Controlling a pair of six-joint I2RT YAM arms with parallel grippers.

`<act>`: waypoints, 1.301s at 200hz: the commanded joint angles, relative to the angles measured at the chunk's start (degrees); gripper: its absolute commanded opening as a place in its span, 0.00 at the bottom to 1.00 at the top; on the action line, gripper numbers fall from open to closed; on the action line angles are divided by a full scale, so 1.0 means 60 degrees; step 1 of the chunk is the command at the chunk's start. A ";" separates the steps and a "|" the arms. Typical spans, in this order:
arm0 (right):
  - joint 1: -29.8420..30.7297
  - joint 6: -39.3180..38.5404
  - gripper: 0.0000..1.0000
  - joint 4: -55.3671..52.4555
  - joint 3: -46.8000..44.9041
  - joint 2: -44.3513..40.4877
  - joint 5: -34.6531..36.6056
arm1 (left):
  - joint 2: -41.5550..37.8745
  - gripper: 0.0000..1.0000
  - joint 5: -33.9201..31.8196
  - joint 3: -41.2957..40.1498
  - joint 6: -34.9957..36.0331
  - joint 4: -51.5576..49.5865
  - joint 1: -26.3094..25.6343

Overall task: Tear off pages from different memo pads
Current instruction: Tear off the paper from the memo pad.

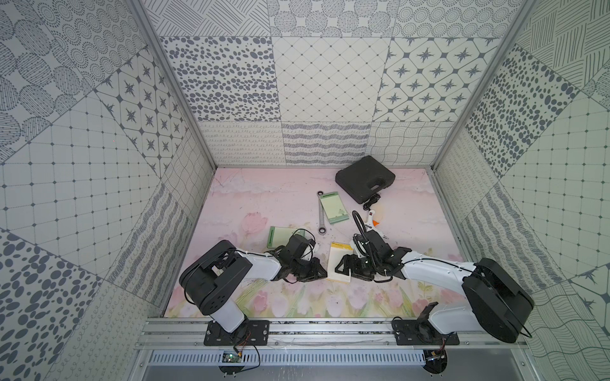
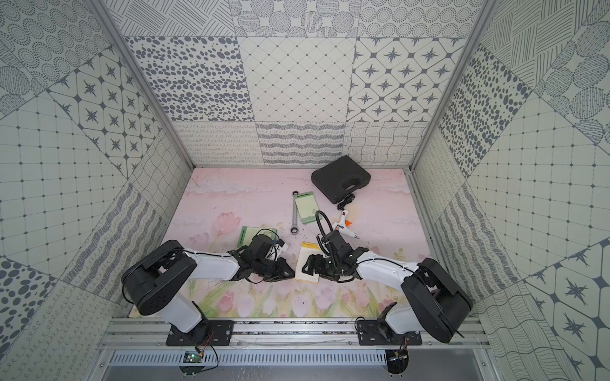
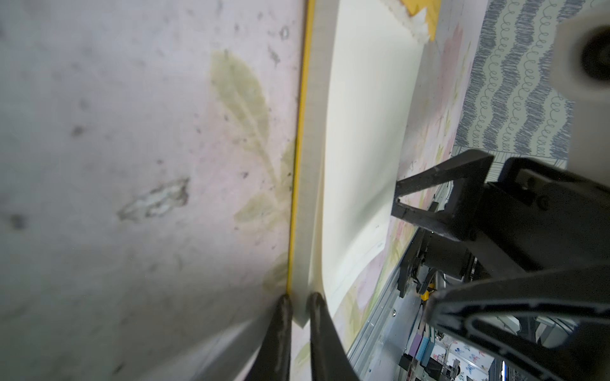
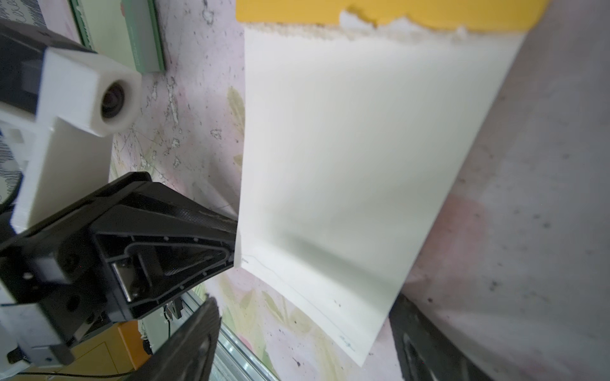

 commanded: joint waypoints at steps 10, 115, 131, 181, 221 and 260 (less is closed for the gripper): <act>0.0075 0.0002 0.83 -0.0105 -0.0029 0.0468 -0.0043 | 0.0325 0.16 -0.0471 0.0094 0.0455 -0.0977 -0.0024; 0.0002 -0.0344 0.84 -0.0478 0.0221 0.0576 -0.0053 | 0.0860 0.36 -0.0048 0.0454 -0.0119 0.0144 -0.0025; -0.0009 -0.0486 0.85 -0.0643 0.0222 0.0415 0.0066 | 0.0914 0.38 -0.0044 0.0548 -0.0089 0.0100 -0.0025; -0.0006 -0.1253 0.86 -0.1531 0.0546 -0.0266 0.0456 | 0.1587 0.42 0.0205 0.0961 -0.0157 0.0264 -0.0025; -0.0030 -0.1964 0.91 -0.2485 0.1039 -0.0785 0.1060 | 0.1741 0.43 0.0211 0.1350 -0.0124 0.0157 -0.0033; -0.0243 -0.2322 0.96 -0.2817 0.1230 -0.0952 0.0988 | 0.2148 0.44 0.0446 0.1895 -0.0195 0.0160 -0.0016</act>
